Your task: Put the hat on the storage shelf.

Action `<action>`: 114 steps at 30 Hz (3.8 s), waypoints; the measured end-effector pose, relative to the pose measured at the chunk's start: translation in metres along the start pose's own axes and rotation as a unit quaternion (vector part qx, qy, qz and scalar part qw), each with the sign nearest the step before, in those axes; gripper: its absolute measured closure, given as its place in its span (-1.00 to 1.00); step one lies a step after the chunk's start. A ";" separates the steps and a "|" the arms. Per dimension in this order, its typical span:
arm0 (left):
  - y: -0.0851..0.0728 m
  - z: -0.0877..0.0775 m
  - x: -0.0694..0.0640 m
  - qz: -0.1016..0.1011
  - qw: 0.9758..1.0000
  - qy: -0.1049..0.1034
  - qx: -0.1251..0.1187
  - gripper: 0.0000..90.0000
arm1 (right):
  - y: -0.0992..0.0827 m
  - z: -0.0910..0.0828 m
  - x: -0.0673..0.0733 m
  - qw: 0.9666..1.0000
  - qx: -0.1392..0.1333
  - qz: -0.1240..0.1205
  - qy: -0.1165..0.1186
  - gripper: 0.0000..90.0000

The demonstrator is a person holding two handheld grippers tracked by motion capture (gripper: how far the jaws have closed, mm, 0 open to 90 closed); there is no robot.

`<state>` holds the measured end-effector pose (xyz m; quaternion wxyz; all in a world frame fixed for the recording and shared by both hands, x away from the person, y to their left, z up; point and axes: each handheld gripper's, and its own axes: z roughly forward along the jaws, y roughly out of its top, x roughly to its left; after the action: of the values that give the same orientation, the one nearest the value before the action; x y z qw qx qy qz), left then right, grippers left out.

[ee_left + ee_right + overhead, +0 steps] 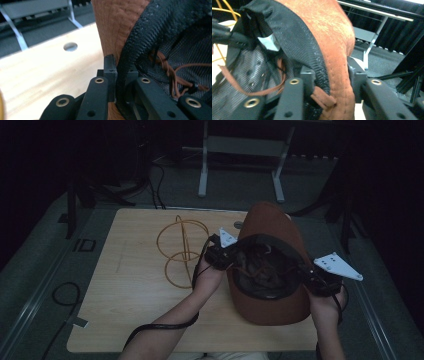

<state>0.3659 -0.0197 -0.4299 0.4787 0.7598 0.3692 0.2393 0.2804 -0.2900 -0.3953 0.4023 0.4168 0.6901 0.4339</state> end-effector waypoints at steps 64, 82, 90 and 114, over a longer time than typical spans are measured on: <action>0.011 -0.020 0.007 0.103 0.897 -0.348 -0.252 0.92 | -0.014 -0.045 0.023 0.948 -0.078 -0.075 0.300 -0.22; 0.011 -0.021 0.002 0.101 0.902 -0.337 -0.250 0.92 | -0.005 -0.022 0.041 0.938 -0.113 -0.073 0.319 1.00; 0.011 -0.025 0.006 0.100 0.901 -0.335 -0.257 0.92 | -0.007 -0.029 0.039 0.941 -0.114 -0.081 0.309 1.00; 0.014 -0.024 -0.005 0.084 0.890 -0.360 -0.268 0.91 | -0.010 0.002 0.040 0.969 -0.049 -0.004 0.241 0.05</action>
<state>0.3504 -0.0139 -0.4067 0.7421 0.6651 0.0282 0.0781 0.2671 -0.2553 -0.4127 0.2460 0.2770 0.7462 0.5531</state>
